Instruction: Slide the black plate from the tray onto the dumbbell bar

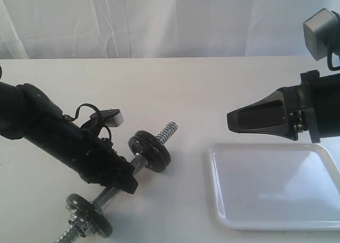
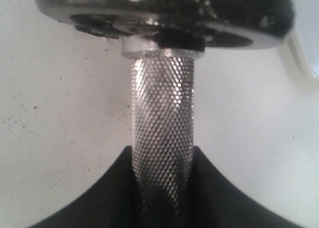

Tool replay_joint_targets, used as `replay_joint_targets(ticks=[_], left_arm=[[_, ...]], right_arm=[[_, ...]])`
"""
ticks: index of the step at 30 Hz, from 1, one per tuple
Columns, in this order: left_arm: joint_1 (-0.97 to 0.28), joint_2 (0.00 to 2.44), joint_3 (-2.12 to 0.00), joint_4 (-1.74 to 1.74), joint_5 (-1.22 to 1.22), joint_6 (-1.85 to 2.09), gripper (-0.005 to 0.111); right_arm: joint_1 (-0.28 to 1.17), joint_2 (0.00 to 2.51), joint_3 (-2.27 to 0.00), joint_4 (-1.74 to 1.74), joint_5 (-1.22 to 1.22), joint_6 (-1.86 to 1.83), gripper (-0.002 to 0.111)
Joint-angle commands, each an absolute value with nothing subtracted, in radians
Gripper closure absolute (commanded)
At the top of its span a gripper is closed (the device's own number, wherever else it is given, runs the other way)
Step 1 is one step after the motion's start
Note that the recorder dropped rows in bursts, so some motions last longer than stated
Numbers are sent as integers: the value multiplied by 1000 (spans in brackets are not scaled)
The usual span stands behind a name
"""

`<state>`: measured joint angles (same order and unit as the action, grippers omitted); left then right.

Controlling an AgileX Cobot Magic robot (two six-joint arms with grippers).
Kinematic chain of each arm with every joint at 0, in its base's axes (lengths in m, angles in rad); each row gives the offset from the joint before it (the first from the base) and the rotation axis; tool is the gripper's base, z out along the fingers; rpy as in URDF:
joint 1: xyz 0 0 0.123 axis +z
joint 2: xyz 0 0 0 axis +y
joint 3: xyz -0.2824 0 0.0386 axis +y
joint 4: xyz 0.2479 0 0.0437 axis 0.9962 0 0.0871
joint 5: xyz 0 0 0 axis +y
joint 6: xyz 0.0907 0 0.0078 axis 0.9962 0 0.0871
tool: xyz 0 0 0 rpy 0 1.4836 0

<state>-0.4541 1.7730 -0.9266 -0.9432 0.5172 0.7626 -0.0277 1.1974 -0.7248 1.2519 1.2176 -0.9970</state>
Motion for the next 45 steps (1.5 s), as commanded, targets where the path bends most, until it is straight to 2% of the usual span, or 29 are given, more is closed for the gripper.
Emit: replay_joint_targets(ticks=[1,11,27,45], left_arm=[[-453,1695,-978,-1099,603,738,107],[-460,1695,-979,-1263,617,778,107],[-631,1695,-979,-1582,381,814,107],[-710,1703,-979,-1711,281,802,107]], right_arm=[[-31,1188,-719,1262,1221,-1016,108],[-31,1188,-719,1262,1221,-1016,108],[-31,1188,-719,1266,1221,-1016,108],[-31,1188,-719,1266,1221,-1016,108]])
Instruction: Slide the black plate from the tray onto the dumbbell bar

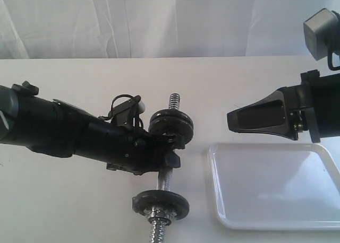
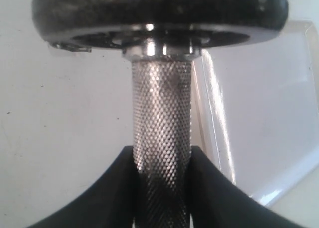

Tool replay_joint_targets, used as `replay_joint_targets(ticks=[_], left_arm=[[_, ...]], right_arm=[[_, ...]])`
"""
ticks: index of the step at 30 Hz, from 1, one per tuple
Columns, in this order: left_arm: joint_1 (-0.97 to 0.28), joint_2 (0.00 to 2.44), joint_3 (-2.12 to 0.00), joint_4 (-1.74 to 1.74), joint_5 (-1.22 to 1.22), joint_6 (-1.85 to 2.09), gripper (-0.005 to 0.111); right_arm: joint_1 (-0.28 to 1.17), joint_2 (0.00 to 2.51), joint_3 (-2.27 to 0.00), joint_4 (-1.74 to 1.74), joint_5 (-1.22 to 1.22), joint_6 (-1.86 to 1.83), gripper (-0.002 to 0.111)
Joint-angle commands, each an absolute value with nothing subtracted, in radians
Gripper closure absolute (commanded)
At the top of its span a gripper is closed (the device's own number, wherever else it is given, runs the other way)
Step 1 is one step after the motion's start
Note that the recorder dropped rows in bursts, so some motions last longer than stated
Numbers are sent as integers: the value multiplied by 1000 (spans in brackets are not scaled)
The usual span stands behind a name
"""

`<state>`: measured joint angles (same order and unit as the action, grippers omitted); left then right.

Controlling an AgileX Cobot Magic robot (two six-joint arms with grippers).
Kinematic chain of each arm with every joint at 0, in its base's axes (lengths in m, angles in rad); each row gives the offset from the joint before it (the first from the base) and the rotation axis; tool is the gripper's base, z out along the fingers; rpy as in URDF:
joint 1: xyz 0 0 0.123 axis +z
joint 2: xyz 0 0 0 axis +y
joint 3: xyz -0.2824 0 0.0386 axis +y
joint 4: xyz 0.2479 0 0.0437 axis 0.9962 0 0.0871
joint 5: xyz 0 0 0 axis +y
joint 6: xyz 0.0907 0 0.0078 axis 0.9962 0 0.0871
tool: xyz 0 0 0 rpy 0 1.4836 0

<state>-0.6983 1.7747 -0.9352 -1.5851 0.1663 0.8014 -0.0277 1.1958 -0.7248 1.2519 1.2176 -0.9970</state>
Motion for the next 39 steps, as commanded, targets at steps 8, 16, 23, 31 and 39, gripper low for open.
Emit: replay_joint_targets(ticks=[8,16,23,31,39], left_arm=[[-710,1703,-958,-1711,261,763,107],[-710,1703,-920,-1730,250,757,107],[-710,1703,-914,-1744,250,757,107],[-710,1703,-914,-1695,266,765,107],[-710,1703,-914,-1666,281,761,107]], right_arm=[[-31,1188,-719,1266,1221,-1016,108],[-31,1188,-719,1266,1221,-1016,108],[-31,1188,-719,1268,1221,-1016,108],[-31,1188,-719,1268,1221,-1016,108],[-31,1188,-719,1268,1221,-1016,108]])
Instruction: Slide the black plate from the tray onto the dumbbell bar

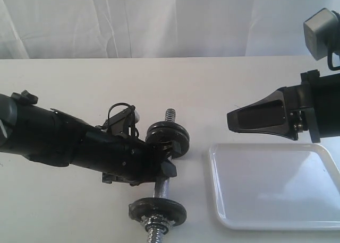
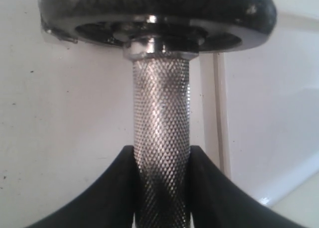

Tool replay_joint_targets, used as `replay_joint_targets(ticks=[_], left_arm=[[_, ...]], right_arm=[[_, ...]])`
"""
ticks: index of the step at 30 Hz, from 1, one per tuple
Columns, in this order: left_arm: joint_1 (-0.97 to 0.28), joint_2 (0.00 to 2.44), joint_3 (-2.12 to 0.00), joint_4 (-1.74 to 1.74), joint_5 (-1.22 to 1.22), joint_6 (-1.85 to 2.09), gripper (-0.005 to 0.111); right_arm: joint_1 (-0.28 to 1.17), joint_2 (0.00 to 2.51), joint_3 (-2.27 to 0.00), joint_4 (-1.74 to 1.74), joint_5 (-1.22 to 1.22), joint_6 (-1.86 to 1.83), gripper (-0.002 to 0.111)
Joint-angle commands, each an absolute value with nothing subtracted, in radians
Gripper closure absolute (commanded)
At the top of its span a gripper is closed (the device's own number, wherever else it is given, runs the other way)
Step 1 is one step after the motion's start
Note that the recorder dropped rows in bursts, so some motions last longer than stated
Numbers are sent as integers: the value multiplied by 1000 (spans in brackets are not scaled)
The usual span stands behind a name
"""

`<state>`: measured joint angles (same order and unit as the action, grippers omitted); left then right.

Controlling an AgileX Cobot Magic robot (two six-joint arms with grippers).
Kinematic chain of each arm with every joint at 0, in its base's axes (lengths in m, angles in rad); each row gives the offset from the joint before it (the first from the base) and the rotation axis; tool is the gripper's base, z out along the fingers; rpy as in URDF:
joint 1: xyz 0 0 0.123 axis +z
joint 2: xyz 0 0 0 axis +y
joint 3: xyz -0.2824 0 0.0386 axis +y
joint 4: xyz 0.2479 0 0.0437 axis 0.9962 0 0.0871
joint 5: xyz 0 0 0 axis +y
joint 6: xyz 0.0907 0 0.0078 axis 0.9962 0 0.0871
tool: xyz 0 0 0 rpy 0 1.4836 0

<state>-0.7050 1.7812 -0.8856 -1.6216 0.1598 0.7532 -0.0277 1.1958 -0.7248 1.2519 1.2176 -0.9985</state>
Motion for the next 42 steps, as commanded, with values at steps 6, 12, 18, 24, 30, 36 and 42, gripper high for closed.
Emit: replay_joint_targets(ticks=[6,12,18,24,30,36,42], left_arm=[[-710,1703,-914,-1666,277,762,107],[-710,1703,-914,-1666,277,762,107],[-710,1703,-914,-1666,277,762,107],[-710,1703,-914,-1666,277,762,98],[-710,1703,-914,-1666,271,762,75],[-710,1703,-914,-1666,261,762,74],[-710,1703,-914,-1658,259,762,74]], right_arm=[[-31,1188,-719,1268,1221,-1016,108],[-31,1188,-719,1268,1221,-1016,108],[-31,1188,-719,1268,1221,-1016,108],[-31,1188,-719,1268,1221,-1016,108],[-31,1188,-719,1268,1221,-1016,108],[-31,1188,-719,1270,1221,-1016,108],[-31,1188,-719,1270,1221,-1016,108]])
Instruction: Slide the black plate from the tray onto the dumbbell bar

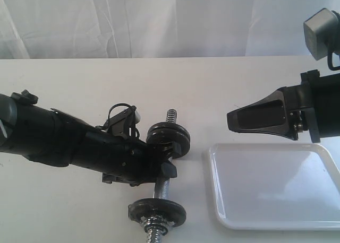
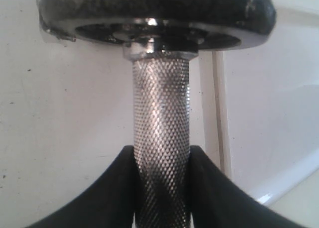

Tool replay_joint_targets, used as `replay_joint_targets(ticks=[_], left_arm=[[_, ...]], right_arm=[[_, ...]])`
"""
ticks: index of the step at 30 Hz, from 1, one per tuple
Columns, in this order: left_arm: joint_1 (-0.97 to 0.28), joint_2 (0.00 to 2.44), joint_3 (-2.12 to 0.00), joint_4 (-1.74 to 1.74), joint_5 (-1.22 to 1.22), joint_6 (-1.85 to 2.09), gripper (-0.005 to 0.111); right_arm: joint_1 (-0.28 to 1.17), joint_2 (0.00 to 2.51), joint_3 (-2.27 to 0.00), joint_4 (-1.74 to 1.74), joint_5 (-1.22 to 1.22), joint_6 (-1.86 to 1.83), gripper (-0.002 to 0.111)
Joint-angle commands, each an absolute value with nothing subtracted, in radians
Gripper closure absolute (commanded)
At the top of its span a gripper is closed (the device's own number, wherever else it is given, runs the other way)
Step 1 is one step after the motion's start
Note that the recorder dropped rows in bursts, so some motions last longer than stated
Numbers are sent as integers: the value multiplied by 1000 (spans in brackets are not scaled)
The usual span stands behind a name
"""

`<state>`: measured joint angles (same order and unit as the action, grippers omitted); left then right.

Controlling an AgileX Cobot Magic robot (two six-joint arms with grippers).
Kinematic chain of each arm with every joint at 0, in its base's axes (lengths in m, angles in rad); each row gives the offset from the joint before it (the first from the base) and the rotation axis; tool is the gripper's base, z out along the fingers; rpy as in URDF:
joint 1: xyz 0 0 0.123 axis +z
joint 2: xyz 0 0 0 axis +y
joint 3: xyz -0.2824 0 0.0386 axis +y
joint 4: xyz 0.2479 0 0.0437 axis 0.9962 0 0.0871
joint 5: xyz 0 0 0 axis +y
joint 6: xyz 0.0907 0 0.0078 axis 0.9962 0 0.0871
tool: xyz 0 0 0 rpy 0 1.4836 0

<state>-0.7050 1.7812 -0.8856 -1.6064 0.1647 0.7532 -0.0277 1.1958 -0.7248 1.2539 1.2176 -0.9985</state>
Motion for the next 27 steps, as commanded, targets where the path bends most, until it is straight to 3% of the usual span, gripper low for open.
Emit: replay_joint_targets(ticks=[1,13,27], left_arm=[[-710,1703,-914,-1658,259,762,74],[-710,1703,-914,-1656,259,762,63],[-710,1703,-914,-1652,231,762,63]], right_arm=[[-31,1188,-719,1270,1221,-1016,108],[-31,1188,-719,1272,1221,-1016,108],[-31,1188,-719,1226,1221,-986,108]])
